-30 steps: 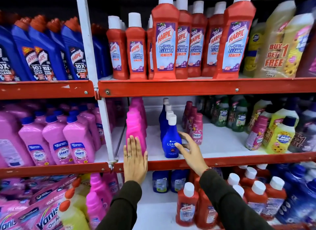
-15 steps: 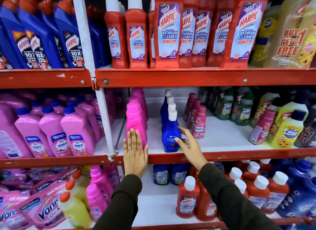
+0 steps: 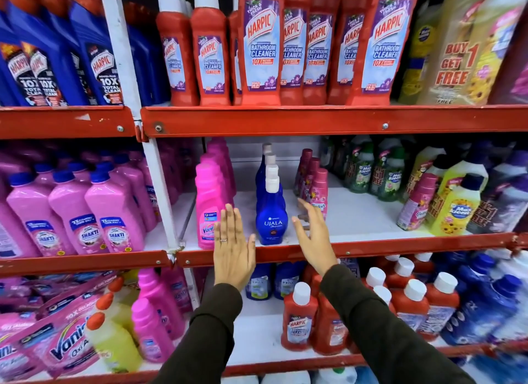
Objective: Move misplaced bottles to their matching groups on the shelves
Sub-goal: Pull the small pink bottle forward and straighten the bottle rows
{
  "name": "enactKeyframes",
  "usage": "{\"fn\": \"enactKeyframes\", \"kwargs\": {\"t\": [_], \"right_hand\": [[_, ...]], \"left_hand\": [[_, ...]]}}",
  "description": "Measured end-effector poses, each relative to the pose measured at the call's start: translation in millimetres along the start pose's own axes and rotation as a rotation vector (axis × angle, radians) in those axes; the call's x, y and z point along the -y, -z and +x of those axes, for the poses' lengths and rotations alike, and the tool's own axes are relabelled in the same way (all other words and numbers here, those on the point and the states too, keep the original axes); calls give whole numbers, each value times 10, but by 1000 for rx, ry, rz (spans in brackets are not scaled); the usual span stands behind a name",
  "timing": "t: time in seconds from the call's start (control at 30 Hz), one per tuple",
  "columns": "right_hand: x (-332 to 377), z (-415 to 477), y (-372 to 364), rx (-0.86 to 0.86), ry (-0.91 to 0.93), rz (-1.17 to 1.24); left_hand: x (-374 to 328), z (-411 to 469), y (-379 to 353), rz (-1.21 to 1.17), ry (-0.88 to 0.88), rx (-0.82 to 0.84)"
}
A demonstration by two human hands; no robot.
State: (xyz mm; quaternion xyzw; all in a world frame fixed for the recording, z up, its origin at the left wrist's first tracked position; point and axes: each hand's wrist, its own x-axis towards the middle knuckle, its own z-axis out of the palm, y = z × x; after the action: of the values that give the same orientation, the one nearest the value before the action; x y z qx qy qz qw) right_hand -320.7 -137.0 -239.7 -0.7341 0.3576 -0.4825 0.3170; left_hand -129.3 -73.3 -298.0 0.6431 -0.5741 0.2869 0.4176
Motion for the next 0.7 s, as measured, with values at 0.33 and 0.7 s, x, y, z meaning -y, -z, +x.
{"fn": "enactKeyframes", "kwargs": {"t": [0.33,0.7], "right_hand": [[-292,70,908,-340,-7,-327],[-575,474,1791,-724,-324,-446]], "left_hand": [[-663,115,-494,37,-47,15],[-629,68,-649,79,-74,-16]]}}
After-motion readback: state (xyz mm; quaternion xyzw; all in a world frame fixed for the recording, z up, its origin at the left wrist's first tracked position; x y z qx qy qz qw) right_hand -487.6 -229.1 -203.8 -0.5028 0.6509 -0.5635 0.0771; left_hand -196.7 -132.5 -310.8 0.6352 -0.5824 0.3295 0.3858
